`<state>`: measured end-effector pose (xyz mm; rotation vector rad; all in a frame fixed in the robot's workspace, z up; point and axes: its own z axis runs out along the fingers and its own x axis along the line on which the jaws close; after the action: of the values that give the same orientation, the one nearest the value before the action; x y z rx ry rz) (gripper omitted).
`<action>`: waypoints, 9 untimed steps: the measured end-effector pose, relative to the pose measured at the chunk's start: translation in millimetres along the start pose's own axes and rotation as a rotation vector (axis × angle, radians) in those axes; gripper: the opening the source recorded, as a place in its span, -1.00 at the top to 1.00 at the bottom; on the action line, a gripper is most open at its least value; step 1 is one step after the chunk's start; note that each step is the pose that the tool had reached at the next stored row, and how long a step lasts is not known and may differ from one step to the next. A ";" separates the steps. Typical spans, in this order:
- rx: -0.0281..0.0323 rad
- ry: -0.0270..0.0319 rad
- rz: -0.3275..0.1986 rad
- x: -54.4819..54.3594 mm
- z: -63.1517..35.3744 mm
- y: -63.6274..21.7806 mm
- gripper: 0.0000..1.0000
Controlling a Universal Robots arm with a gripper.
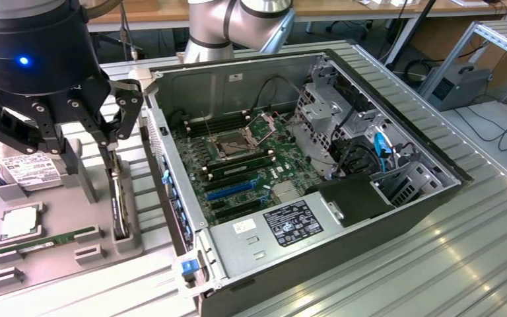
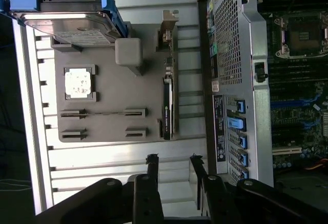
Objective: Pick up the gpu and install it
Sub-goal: 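Pick up the gpu and move the gpu toward the slot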
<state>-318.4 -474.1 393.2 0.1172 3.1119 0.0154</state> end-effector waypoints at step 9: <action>0.0001 0.0001 0.000 0.0 0.1 0.0 0.15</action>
<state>-318.4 -474.1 393.1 0.1172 3.1120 0.0153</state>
